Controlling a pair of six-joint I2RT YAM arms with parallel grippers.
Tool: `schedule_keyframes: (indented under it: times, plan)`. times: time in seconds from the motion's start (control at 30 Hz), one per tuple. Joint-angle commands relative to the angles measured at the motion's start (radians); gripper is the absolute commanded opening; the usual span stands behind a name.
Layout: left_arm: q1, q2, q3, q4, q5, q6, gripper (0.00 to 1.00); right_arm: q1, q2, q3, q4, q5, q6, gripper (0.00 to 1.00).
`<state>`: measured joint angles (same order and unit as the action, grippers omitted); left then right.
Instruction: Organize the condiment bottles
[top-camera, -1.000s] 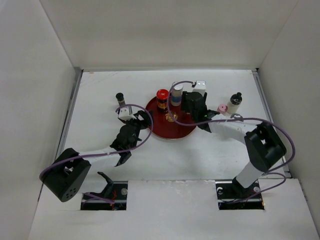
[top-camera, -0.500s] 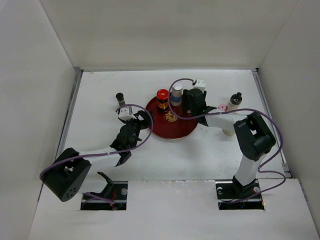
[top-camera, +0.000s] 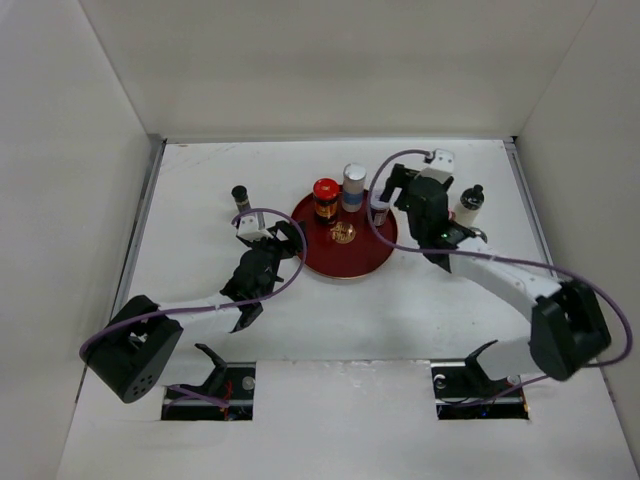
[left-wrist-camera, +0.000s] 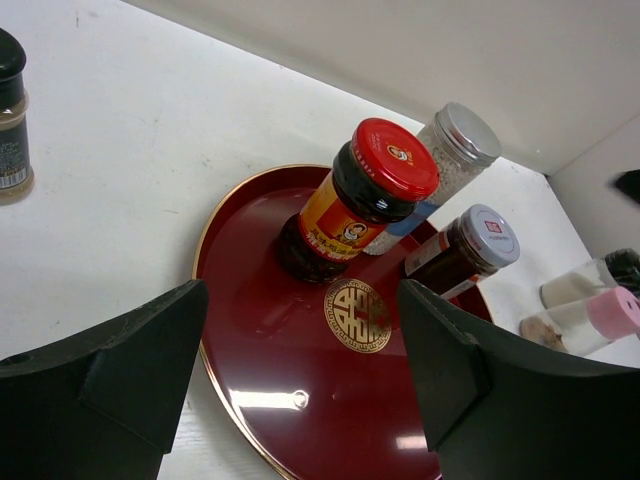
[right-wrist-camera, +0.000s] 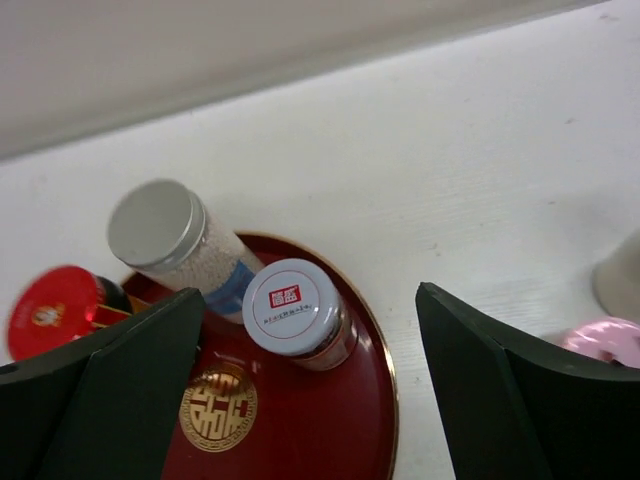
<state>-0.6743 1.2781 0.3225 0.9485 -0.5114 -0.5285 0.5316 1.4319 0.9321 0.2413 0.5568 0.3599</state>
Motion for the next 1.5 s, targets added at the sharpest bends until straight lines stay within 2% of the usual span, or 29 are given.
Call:
schedule_keyframes:
  times: [0.0, 0.07, 0.2, 0.3, 0.4, 0.53, 0.7, 0.9, 1.07, 1.2, 1.37, 1.47]
  plan:
    - [-0.001, -0.002, -0.002, 0.061, 0.010, -0.010, 0.76, -0.020, -0.147, -0.077, -0.069, 0.167, 0.046, 0.88]
    - [-0.004, 0.001, 0.001, 0.061, 0.010, -0.010, 0.76, -0.025, -0.218, -0.114, -0.118, 0.244, 0.071, 0.89]
    - [-0.012, 0.009, 0.007, 0.059, 0.010, -0.010, 0.76, -0.077, -0.313, -0.160, -0.223, 0.399, 0.090, 0.99]
    - [-0.027, 0.012, 0.009, 0.061, 0.010, -0.013, 0.76, -0.150, -0.364, -0.193, -0.292, 0.423, 0.094, 1.00]
    - [-0.034, 0.020, 0.012, 0.062, 0.010, -0.013, 0.76, -0.204, -0.380, -0.216, -0.339, 0.384, 0.109, 1.00]
    - [-0.006, 0.003, -0.002, 0.062, 0.005, -0.011, 0.76, -0.213, -0.392, -0.249, -0.415, 0.347, 0.181, 1.00]
    - [-0.012, 0.010, 0.003, 0.062, 0.011, -0.013, 0.76, -0.218, -0.364, -0.289, -0.415, 0.267, 0.214, 1.00]
    - [-0.015, 0.017, 0.006, 0.062, 0.013, -0.014, 0.76, -0.285, -0.318, -0.303, -0.347, 0.181, 0.211, 1.00]
    - [-0.017, 0.015, 0.006, 0.062, 0.014, -0.014, 0.76, -0.321, -0.265, -0.302, -0.272, 0.131, 0.194, 0.88]
    - [-0.017, 0.015, 0.006, 0.062, 0.014, -0.014, 0.76, -0.321, -0.258, -0.314, -0.258, 0.133, 0.192, 0.71]
    - [-0.017, 0.017, 0.006, 0.062, 0.014, -0.014, 0.76, -0.272, -0.379, -0.354, -0.289, 0.179, 0.202, 0.54]
    - [-0.018, 0.017, 0.007, 0.062, 0.014, -0.014, 0.76, -0.217, -0.468, -0.331, -0.344, 0.212, 0.191, 0.50]
